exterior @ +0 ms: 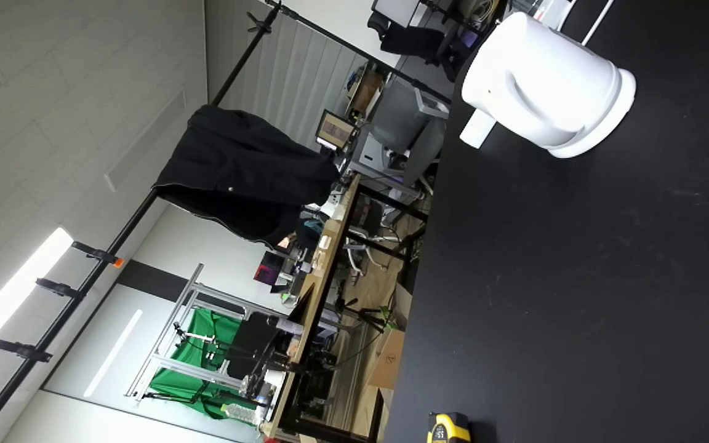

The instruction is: Turn off the switch on the adapter

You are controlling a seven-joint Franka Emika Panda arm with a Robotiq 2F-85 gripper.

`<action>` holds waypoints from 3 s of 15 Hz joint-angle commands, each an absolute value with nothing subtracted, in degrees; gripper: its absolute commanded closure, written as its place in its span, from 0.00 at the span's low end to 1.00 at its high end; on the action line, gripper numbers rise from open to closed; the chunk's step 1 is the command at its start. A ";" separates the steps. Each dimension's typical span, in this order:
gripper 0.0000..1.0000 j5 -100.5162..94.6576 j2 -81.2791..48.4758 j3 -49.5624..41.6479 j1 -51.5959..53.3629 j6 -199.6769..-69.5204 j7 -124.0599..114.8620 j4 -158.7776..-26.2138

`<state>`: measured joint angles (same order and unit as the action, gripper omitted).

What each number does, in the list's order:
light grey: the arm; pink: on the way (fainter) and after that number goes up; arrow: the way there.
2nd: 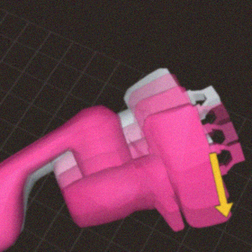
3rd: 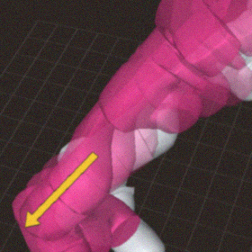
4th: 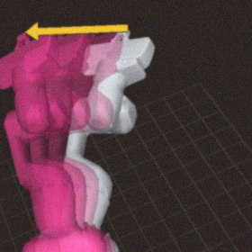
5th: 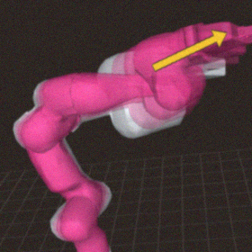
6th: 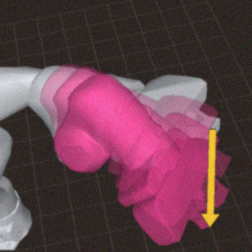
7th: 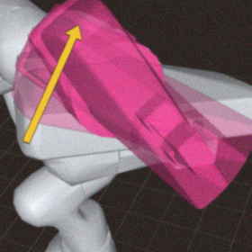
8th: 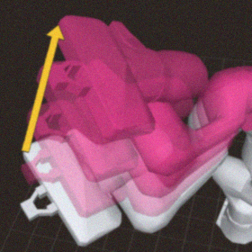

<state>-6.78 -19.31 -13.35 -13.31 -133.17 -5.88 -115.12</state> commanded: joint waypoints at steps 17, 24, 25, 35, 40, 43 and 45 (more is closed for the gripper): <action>1.00 -3.75 -34.71 -16.53 -15.56 -141.72 -11.15 -107.89; 1.00 6.57 -39.71 -14.11 -18.38 -146.90 -10.36 -104.60; 1.00 7.69 -40.37 -13.77 -18.59 -147.03 -10.46 -104.09; 1.00 12.93 -46.01 -11.71 -18.74 -150.80 -11.08 -100.12; 1.00 15.23 -48.30 -9.93 -19.46 -149.36 -10.69 -97.59; 1.00 15.85 -49.13 -9.39 -19.45 -149.26 -10.70 -96.77; 1.00 15.69 -49.46 -9.55 -19.35 -148.82 -10.88 -96.39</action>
<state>15.01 -48.04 -10.32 -18.54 -150.65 -9.65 -99.10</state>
